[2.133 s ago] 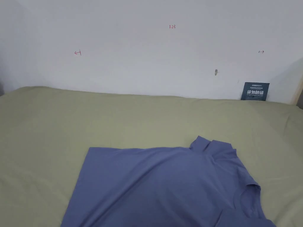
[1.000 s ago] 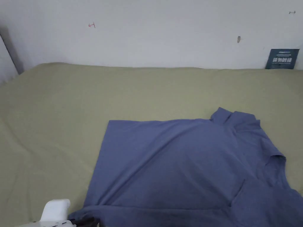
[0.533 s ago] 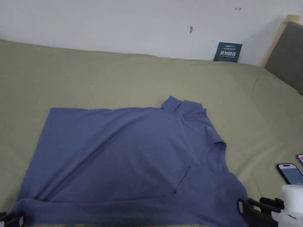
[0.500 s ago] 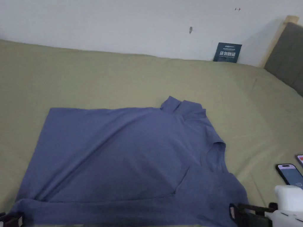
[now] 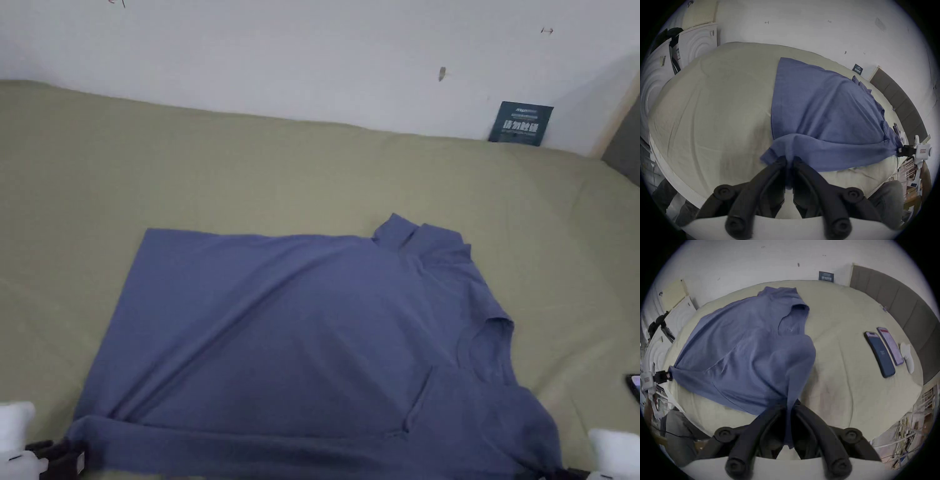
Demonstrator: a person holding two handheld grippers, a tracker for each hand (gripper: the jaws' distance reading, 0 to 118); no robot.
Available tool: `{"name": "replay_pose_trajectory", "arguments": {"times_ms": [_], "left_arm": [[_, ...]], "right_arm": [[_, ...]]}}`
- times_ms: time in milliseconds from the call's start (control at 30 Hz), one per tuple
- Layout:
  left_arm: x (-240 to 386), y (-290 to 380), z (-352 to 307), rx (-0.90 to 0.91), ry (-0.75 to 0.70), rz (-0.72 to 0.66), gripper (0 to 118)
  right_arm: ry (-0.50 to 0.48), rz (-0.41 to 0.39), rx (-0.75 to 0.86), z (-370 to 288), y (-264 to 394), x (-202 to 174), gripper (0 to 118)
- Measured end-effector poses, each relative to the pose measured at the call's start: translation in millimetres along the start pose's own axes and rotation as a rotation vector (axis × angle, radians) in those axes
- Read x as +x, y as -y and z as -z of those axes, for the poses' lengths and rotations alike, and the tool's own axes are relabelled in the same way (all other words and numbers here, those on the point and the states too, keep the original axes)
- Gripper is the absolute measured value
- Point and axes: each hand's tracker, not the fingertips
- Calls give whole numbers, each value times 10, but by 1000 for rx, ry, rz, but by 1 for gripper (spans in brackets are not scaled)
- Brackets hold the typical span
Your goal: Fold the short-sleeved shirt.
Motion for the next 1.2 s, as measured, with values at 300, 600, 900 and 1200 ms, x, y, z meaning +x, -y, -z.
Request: {"name": "replay_pose_trajectory", "arguments": {"times_ms": [300,600,900,1200], "left_arm": [[-53,-41,-140,32,25,1,9],[-5,-561,-386,102,77,25,9],[56,-1429,37,24,53,52,9],[1,-1851,917,-135,4,-13,9]], "right_arm": [[-43,22,69,-246,-28,-9,4],[-74,-30,203,-556,-649,-80,4],[-81,-54,142,1,-1616,-105,4],[-68,-5,26,823,-2032,-102,4]]}}
